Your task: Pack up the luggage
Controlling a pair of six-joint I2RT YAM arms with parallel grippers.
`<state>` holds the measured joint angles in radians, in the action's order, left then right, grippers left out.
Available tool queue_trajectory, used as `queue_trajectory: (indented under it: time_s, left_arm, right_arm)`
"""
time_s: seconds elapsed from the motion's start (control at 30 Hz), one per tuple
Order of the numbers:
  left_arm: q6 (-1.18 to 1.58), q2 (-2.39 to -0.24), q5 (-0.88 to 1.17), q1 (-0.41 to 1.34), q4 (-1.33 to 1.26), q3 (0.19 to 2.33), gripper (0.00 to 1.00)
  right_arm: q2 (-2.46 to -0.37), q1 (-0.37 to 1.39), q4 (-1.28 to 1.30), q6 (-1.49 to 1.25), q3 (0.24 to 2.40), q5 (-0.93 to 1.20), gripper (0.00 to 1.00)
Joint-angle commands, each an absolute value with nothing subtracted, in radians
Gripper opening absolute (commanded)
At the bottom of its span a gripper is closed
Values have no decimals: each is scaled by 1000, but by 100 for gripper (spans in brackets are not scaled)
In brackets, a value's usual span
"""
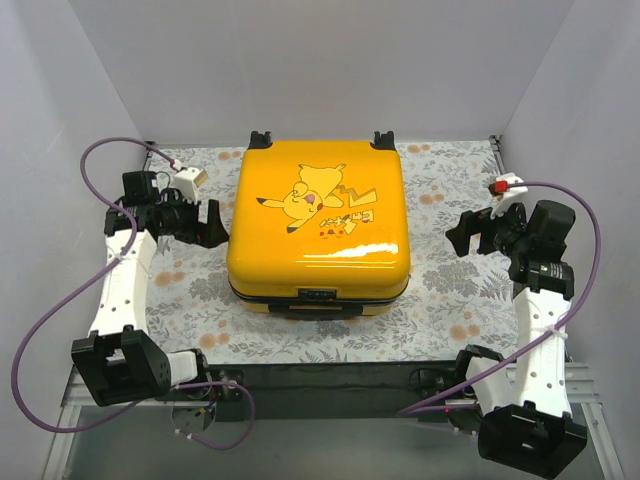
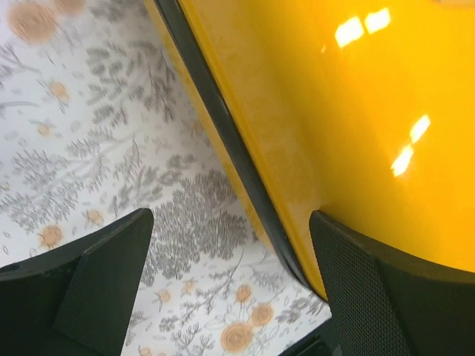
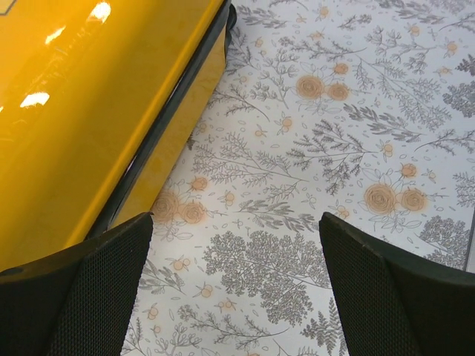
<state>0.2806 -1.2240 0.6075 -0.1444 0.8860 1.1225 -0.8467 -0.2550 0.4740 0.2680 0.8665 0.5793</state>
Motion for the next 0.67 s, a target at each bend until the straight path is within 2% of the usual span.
queue_trajectory:
  time_s: [0.0, 0.13, 0.3, 0.63]
  left_arm:
    - [415, -1268, 686, -150, 917, 1279, 86]
    - [557, -1319, 632, -158, 902, 1429, 91]
    - [667, -1350, 646, -164, 882, 1549, 91]
    - [765, -1414, 650, -182, 838, 1558, 91]
  right_arm:
    - [-862, -259, 437, 226, 951, 565, 99]
    - [-940, -259, 420, 93, 1083, 516, 98]
    - [-1023, -259, 436, 34, 1157, 511, 98]
    - [-976, -259, 426, 26, 1120, 519, 98]
